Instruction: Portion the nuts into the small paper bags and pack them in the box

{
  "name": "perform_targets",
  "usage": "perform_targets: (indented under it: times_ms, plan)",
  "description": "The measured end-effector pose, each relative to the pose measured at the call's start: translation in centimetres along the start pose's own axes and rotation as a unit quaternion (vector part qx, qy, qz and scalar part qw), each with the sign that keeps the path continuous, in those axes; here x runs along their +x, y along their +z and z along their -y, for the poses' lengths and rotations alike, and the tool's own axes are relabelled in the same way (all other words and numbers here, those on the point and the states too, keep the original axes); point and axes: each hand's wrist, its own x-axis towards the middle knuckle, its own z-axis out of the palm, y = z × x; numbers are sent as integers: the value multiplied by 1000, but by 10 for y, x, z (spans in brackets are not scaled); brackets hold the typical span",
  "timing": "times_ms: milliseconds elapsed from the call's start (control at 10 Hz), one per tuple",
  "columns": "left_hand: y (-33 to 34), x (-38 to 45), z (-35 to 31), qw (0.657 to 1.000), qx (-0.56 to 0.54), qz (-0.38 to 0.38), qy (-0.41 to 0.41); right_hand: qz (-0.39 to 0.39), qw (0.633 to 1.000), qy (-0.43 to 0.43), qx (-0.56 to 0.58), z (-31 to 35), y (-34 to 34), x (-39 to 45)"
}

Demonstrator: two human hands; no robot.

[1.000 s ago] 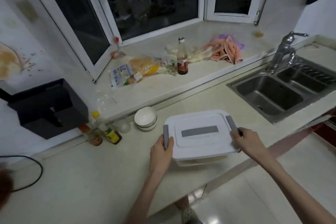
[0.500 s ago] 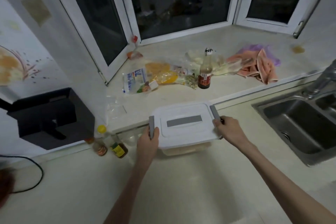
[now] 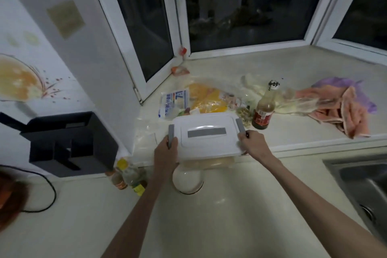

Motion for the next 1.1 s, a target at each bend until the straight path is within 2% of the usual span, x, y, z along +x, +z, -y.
perform_targets:
  times_ms: [200,400,700,800,900,1000,1100]
  plan:
    - [17,53,-3,999,36,18,-2,-8,1000,-2,9,12,4,58]
    - [37,82,18,998,49,16,-19,17,1000,6,9,1,19,90]
    - [46,87,29,999,31,-17,-18,-18,999,-1,43,-13,31,95]
    - [44,88,28,998,46,-5,-34,-12,998,-4,58,-11,30,93]
    - [36,87,14,996,54,32,-69,18,999,-4,34,-4,24,88]
    - [31,81,4,991,105,43,-66,15,1000,1,-6,1,14,81]
    - [23,51,4,996,7,-86,-35,-48,999,-20,-7,-9,-2,67]
